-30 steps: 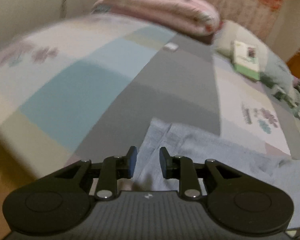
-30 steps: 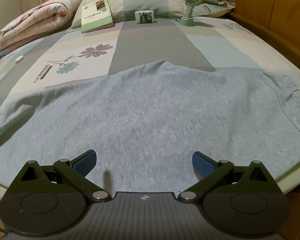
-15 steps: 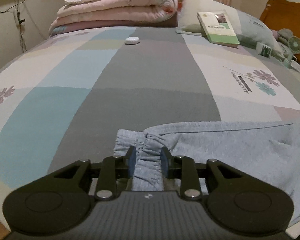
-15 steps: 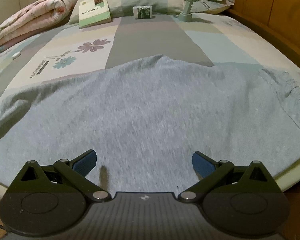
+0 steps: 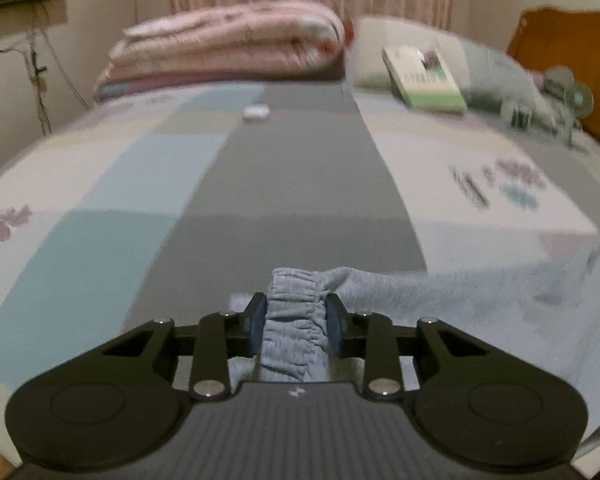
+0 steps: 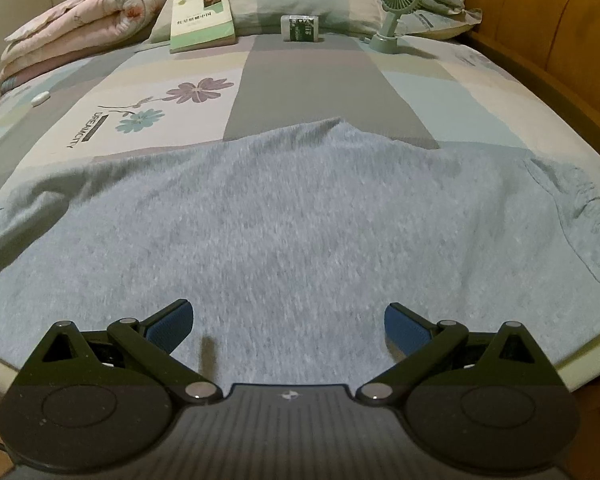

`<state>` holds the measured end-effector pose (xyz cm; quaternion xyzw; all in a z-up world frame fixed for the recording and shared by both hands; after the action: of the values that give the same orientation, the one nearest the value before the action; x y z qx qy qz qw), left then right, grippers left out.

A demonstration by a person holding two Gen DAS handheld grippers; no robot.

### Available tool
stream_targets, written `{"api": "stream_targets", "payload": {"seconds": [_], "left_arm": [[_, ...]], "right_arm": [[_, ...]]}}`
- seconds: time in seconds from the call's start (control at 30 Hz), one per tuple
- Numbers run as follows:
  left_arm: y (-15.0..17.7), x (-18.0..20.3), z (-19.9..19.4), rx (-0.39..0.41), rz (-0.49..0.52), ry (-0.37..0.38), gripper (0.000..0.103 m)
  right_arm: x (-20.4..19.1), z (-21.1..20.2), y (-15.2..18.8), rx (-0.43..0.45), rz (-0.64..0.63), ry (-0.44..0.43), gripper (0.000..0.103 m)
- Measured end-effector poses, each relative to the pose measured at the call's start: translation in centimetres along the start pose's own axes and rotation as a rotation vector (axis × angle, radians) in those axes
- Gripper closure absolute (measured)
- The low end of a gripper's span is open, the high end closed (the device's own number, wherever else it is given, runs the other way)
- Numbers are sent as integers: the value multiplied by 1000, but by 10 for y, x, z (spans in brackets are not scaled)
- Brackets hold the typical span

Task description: Fold clothes

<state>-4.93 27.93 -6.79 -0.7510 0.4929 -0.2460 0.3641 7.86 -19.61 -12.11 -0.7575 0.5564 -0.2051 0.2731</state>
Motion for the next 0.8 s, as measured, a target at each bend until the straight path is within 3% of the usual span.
{"api": "stream_targets", "payload": {"seconds": [0.13,0.23,0.37,0.5,0.63,0.8], "left_arm": [[-7,-6,-3,11,-35,11,73],[-2,-10,7,-10,-53,-25,73],[3,-24,16,-29,-145,-44,73],[4,-27,21,-42,-143,-49,72],[1,-32,21,-61,-169,-35,69],[-11,-36,-1,-13,-194,-23,59]], "right_arm": [[-2,0,-2,1,-8,-3,0],[-2,0,-2,3,-7,-2,0],[0,-1,-3,4,0,3,0],[0,1,-3,1,4,5,0],[-3,2,-2,-1,-11,-2,0],[-10,-3,-9,18,-60,-32,0]]}}
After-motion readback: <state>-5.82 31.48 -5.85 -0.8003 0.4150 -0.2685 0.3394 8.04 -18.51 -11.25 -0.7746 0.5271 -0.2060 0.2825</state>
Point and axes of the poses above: each gripper's, at about its wrist camera, not at the fingertips, and z roughly the way its jaws point, x to its right, y to its underside, the point moved 3 cm from there along z, roughly the way its jaws point, and after that the axes turned 2 degrees about y, right-handed, at the moved point
